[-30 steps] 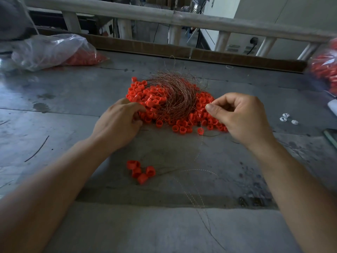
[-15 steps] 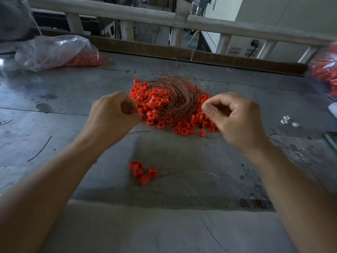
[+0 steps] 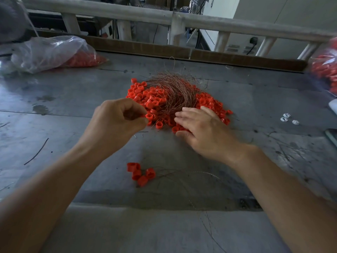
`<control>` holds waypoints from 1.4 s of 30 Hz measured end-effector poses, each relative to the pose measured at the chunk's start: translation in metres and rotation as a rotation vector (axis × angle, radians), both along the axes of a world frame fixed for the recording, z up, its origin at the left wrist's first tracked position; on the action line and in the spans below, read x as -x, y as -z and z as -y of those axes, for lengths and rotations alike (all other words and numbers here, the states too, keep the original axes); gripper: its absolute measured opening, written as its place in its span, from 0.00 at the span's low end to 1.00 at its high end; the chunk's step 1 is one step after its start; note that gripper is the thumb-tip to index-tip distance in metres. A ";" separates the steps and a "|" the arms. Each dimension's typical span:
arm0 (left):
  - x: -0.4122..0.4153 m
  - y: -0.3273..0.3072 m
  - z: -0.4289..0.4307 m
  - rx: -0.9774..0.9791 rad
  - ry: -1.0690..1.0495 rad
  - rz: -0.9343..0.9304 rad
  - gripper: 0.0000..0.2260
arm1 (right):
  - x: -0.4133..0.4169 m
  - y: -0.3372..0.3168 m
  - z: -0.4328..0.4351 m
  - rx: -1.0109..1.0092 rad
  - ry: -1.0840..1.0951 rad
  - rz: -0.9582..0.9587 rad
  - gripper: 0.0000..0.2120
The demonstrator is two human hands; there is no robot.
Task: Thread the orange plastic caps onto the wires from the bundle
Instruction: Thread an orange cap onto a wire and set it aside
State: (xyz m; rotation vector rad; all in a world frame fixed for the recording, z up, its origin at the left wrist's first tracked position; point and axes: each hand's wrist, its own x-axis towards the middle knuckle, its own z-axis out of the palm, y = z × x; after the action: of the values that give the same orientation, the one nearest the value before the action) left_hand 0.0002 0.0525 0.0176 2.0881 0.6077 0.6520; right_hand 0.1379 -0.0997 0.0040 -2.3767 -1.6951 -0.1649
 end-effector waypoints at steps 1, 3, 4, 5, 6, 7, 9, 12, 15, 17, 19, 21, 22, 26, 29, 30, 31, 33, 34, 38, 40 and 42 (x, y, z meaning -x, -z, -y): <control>0.000 0.000 0.000 0.004 0.005 0.004 0.11 | 0.001 -0.001 0.000 -0.077 -0.019 0.002 0.19; 0.001 -0.001 0.001 0.031 0.023 0.012 0.10 | 0.003 -0.004 0.000 -0.230 -0.051 0.039 0.14; 0.001 -0.002 0.002 0.059 0.046 0.022 0.10 | 0.003 -0.006 0.001 -0.305 -0.058 0.052 0.11; 0.002 -0.002 0.003 0.092 0.079 0.036 0.11 | 0.004 -0.007 0.001 -0.369 -0.065 0.048 0.09; 0.002 -0.003 0.004 0.121 0.119 0.049 0.11 | 0.005 -0.009 0.002 -0.419 -0.071 0.030 0.07; 0.003 -0.004 0.006 0.140 0.155 0.058 0.12 | 0.006 -0.010 0.003 -0.463 -0.073 0.003 0.05; 0.003 -0.004 0.009 0.160 0.203 0.069 0.12 | 0.009 -0.013 0.005 -0.540 -0.059 -0.078 0.03; 0.003 -0.005 0.012 0.223 0.260 0.083 0.12 | 0.013 -0.020 0.007 -0.653 -0.061 -0.152 0.05; 0.004 -0.006 0.016 0.381 0.363 0.132 0.09 | 0.014 -0.029 0.011 -0.770 -0.099 -0.106 0.05; 0.003 -0.005 0.018 0.469 0.419 0.158 0.10 | 0.015 -0.036 0.015 -0.850 -0.119 -0.058 0.04; 0.003 -0.006 0.020 0.515 0.470 0.174 0.11 | 0.017 -0.042 0.018 -0.922 -0.136 -0.004 0.04; 0.004 -0.007 0.021 0.552 0.514 0.190 0.12 | 0.018 -0.045 0.022 -0.939 -0.147 0.015 0.06; 0.004 -0.008 0.020 0.575 0.527 0.201 0.14 | 0.019 -0.046 0.024 -0.923 -0.149 0.003 0.07; 0.005 -0.006 0.020 0.693 0.556 0.253 0.10 | 0.026 -0.041 0.025 -0.794 -0.131 -0.103 0.05; 0.005 -0.007 0.021 0.682 0.567 0.253 0.10 | 0.030 -0.038 0.023 -0.736 -0.120 -0.149 0.04; 0.005 -0.007 0.021 0.683 0.566 0.252 0.10 | 0.031 -0.038 0.022 -0.729 -0.119 -0.158 0.04; 0.005 -0.007 0.021 0.686 0.566 0.252 0.11 | 0.032 -0.038 0.022 -0.724 -0.121 -0.164 0.04; 0.006 -0.007 0.021 0.679 0.574 0.249 0.11 | 0.033 -0.037 0.021 -0.713 -0.125 -0.175 0.03; 0.006 -0.007 0.021 0.670 0.574 0.242 0.11 | 0.034 -0.037 0.021 -0.707 -0.124 -0.179 0.03; 0.006 -0.008 0.022 0.626 0.542 0.218 0.13 | 0.034 -0.035 0.021 -0.681 -0.115 -0.202 0.03; 0.007 -0.009 0.023 0.647 0.544 0.218 0.12 | 0.034 -0.035 0.021 -0.672 -0.105 -0.206 0.03; 0.007 -0.008 0.023 0.696 0.541 0.228 0.12 | 0.034 -0.034 0.021 -0.669 -0.096 -0.218 0.03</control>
State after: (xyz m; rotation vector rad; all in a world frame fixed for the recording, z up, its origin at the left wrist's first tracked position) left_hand -0.0065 0.0297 0.0260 1.4000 0.0899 0.2921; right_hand 0.1039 -0.1204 0.0381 -1.7486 -1.3678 -0.3742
